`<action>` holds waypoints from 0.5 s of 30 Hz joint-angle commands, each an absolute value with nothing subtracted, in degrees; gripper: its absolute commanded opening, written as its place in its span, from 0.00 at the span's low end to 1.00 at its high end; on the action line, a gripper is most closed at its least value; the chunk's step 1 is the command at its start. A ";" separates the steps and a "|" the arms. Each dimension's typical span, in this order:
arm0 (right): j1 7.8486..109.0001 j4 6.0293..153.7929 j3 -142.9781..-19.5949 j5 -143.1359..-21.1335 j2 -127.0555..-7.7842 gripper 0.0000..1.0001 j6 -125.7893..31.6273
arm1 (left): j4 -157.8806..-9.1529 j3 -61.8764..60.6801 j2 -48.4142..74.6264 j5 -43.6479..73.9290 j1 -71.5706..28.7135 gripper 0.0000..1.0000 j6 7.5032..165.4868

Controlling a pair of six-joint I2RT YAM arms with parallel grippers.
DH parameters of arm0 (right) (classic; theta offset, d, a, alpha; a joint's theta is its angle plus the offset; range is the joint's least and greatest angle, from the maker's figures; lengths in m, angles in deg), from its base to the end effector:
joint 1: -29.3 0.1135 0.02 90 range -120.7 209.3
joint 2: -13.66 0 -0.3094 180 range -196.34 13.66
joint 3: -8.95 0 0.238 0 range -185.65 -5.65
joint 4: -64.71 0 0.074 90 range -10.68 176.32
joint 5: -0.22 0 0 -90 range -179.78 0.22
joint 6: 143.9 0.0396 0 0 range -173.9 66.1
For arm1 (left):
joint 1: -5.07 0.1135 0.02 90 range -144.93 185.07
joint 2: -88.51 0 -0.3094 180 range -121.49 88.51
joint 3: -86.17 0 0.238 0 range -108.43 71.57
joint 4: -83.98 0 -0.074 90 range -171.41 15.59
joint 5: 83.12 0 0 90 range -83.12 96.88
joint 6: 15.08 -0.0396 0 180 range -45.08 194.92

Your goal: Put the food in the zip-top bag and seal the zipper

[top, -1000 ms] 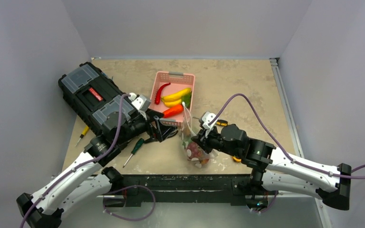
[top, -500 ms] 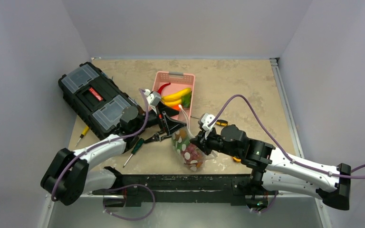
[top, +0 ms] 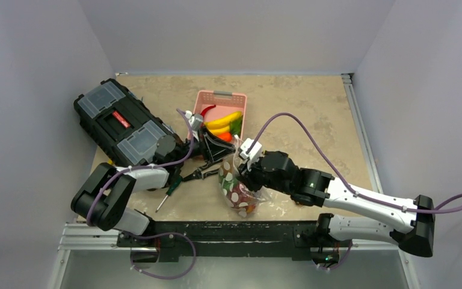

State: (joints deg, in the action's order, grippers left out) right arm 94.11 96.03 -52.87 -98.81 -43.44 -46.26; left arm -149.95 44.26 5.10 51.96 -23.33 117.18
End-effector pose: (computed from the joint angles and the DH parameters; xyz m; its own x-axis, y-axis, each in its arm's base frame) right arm 0.0866 0.1695 0.3422 -0.2998 -0.3288 -0.8956 -0.8012 0.5963 0.0492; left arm 0.2174 -0.1494 0.2851 -0.4948 -0.2723 -0.8253 0.8261 0.1474 -0.5439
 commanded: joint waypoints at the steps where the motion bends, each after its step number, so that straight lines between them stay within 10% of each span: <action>1: 93.90 101.66 -58.85 -105.24 -44.79 0.37 -44.75 | -159.14 46.82 6.33 52.03 -22.87 0.23 119.80; 8: 93.88 108.75 -66.17 -110.71 -48.02 0.75 -40.09 | -149.12 49.67 15.12 47.38 -22.81 0.03 115.52; 15: 93.91 111.93 -76.33 -114.64 -53.78 0.84 -34.27 | -131.74 49.99 26.60 41.82 -22.79 0.00 110.27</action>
